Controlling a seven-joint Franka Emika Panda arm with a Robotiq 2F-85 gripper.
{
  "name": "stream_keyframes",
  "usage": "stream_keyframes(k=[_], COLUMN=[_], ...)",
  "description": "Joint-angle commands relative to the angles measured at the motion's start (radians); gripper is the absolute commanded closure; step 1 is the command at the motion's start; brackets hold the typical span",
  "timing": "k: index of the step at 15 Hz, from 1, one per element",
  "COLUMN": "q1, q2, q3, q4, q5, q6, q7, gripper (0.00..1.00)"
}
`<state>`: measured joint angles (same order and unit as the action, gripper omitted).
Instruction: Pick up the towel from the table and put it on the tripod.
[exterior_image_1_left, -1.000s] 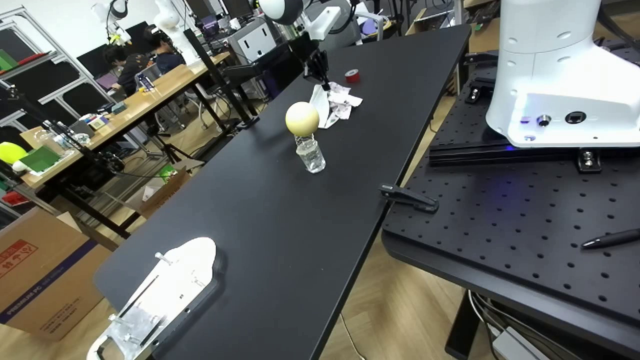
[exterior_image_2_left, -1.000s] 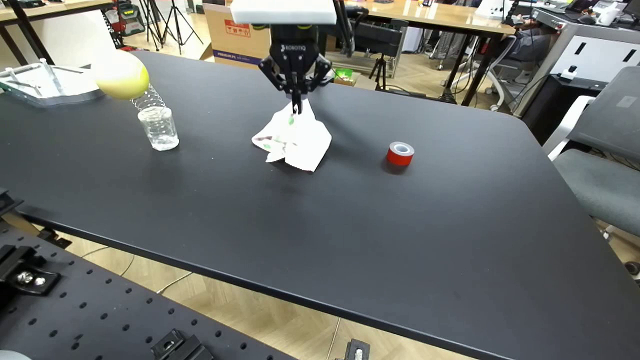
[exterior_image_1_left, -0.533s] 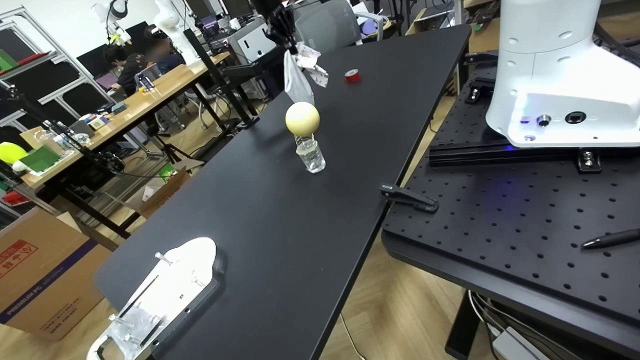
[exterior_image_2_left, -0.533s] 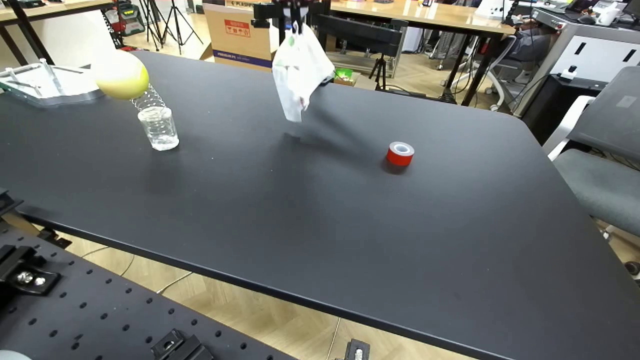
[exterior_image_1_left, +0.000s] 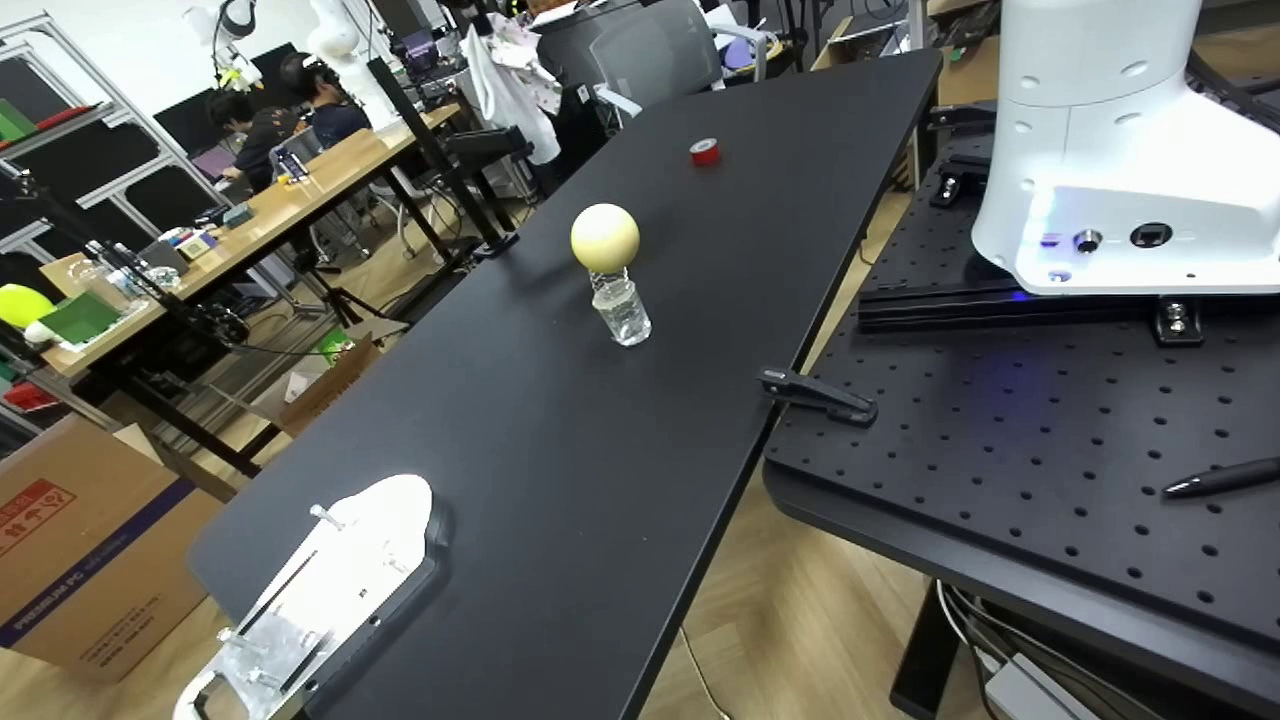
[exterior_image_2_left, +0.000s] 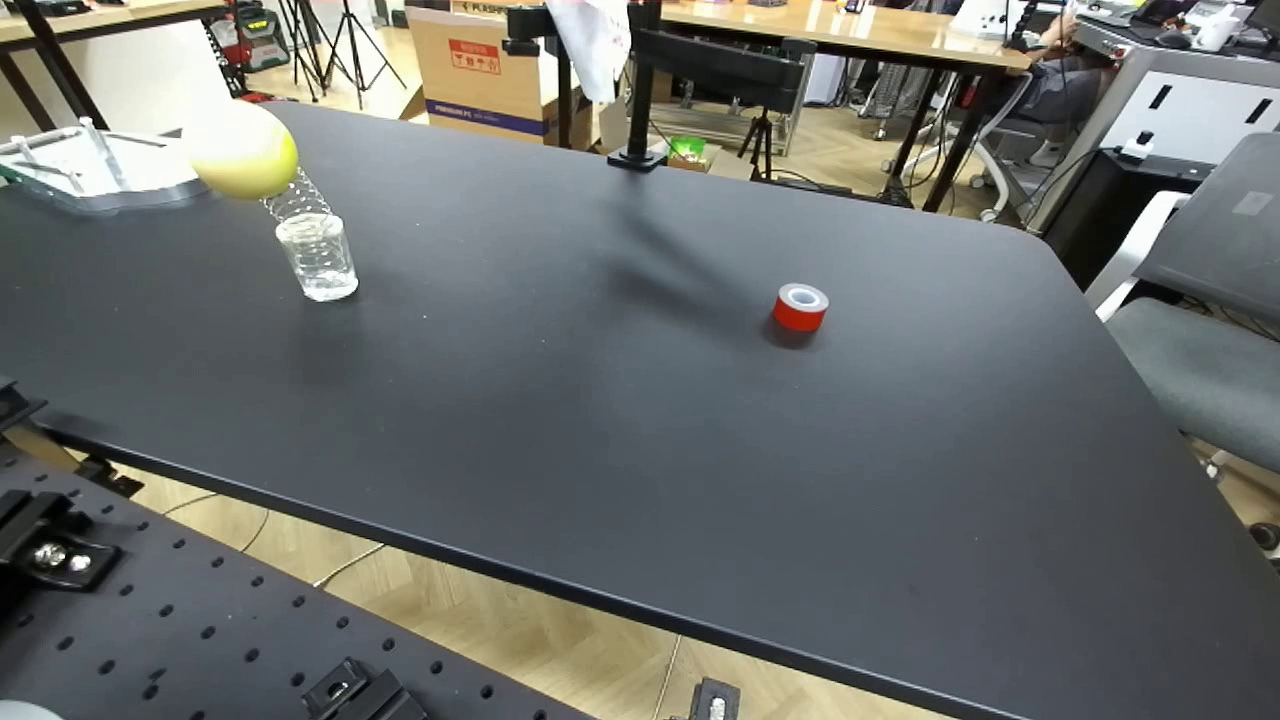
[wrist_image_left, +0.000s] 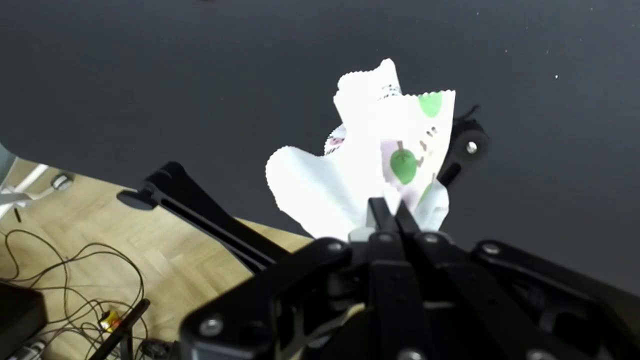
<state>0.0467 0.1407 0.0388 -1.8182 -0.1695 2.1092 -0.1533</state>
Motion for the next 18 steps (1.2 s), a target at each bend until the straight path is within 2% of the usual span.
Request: stream_keyframes(k=[1,5,8,11,18], q1=[0.033,0.064,0.073,0.045,-0.006], q2=[0.092,0.139,0.14,0.138,0.121], q3=[0.025,0.041,0.062,0.062,0.034], q4=[0.162,0.215,0.19,0.147,0.013], q5=[-0.009,-0.003,0.042,0.111,0.154], q6=[-0.049,-0.056,-0.07,-0.076,-0.049], q7=[0.039,0.05,0.032,-0.007,-0.03], gripper=[0.99,0.99,0.99,0.99,0.99])
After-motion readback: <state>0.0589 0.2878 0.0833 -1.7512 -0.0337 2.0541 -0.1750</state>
